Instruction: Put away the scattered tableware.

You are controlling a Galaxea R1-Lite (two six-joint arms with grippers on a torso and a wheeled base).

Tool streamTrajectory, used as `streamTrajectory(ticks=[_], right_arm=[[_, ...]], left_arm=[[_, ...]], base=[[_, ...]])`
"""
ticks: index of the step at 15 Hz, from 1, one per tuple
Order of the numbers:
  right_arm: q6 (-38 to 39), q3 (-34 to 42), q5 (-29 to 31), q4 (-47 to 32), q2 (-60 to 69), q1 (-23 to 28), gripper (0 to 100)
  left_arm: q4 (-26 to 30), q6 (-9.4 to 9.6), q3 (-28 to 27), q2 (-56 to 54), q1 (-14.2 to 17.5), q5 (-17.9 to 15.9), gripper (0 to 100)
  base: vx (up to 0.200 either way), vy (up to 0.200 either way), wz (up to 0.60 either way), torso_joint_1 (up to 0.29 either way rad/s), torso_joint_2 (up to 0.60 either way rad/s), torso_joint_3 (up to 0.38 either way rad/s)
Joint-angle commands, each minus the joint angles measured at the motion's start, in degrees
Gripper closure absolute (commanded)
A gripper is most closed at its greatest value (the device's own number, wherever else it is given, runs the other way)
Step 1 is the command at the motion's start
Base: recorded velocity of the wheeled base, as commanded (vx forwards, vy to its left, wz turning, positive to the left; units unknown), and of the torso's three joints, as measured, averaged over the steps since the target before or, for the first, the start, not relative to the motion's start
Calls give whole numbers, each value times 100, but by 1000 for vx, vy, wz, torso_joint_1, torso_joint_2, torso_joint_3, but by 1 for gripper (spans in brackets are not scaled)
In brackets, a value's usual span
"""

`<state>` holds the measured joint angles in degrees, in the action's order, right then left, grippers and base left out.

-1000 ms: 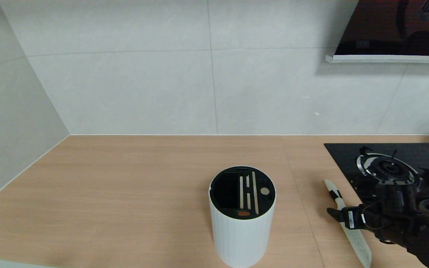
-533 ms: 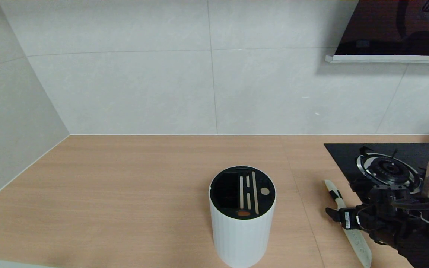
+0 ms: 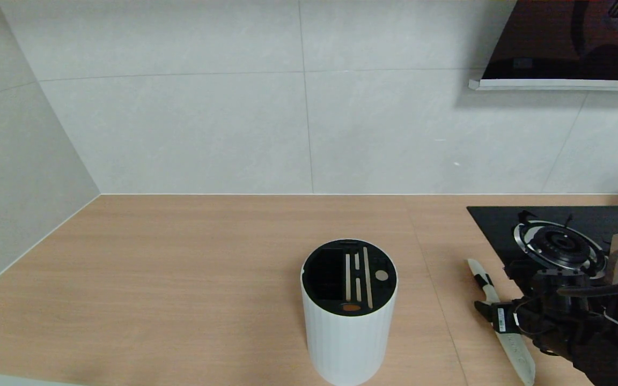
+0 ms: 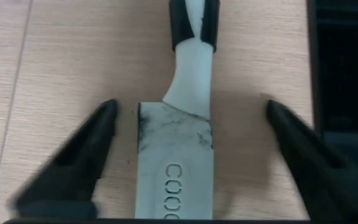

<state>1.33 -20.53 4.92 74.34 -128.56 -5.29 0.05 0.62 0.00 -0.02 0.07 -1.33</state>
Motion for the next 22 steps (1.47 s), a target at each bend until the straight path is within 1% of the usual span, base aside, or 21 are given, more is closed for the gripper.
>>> streamTrajectory(ticks=[1,9,16,19,20,22], right_arm=[[-1,14,0,-7,15,2,100],[-1,23,8,-7,138,2,100],[-10,198,52,-95,1281,-16,100],[-10,181,52,-605,2010,-86,100],[-10,137,52,-1035,2485,-148,100],[-1,14,52,-1563,2969,-271,100]], left_arm=[[4,-1,0,2,1,1,0],[-5,-1,0,2,1,1,0],[4,-1,0,2,-7,1,0],[4,-18,0,2,1,10,0],[-5,-9,0,2,1,19,0],[-66,-9,0,2,1,19,0]], base=[[0,0,0,0,0,0],[0,0,0,0,0,0],[0,0,0,0,0,0],[0,0,0,0,0,0],[0,0,0,0,0,0],[0,0,0,0,0,0]])
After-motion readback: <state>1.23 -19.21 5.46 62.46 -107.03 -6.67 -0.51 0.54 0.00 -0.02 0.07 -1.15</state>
